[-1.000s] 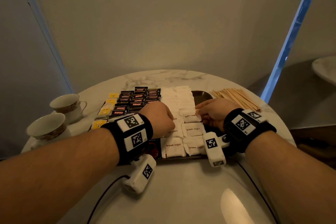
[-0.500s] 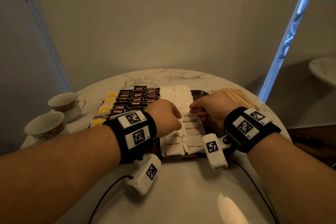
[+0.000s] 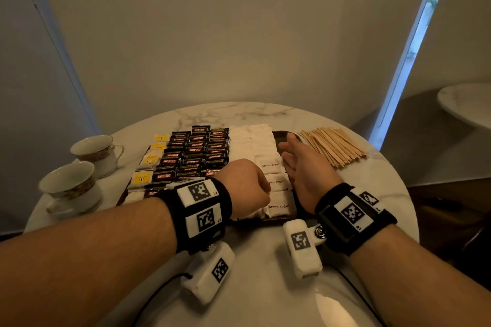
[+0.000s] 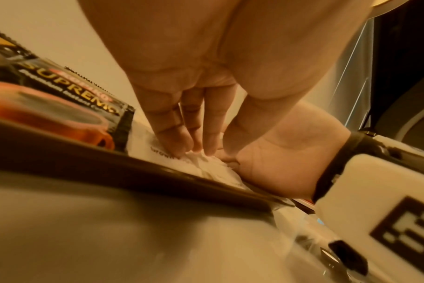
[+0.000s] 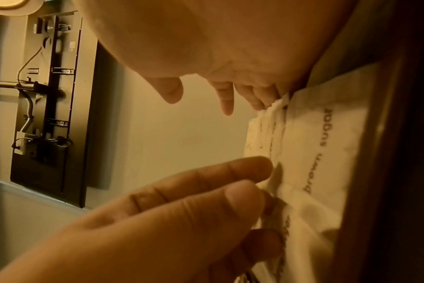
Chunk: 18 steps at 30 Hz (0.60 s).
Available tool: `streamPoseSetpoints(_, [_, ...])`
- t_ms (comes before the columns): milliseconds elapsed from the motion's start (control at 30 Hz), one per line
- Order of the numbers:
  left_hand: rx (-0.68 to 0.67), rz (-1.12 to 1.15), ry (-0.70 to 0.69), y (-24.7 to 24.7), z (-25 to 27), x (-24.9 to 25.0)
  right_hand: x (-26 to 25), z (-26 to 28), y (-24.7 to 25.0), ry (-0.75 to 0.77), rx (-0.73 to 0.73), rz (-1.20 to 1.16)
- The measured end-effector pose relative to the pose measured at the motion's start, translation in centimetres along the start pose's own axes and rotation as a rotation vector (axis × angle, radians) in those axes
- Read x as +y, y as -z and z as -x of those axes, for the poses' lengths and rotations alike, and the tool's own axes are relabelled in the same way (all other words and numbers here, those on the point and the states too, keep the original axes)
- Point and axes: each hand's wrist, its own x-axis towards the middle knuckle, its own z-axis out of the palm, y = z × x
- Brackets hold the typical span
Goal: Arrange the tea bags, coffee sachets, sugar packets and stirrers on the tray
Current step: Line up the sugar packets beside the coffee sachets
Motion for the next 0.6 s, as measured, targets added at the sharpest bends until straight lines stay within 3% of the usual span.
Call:
streamPoseSetpoints(267, [0.016,0.042,0.013,-0.2,0.5,-0.2,0.8,1.6,0.9,0.025,0.079,-0.036])
streamPoseSetpoints(600, [0.084,0.049,0.013,-0.1,2.7,-0.4,1.4,4.0,0.7,0.036,0.050,-0.054])
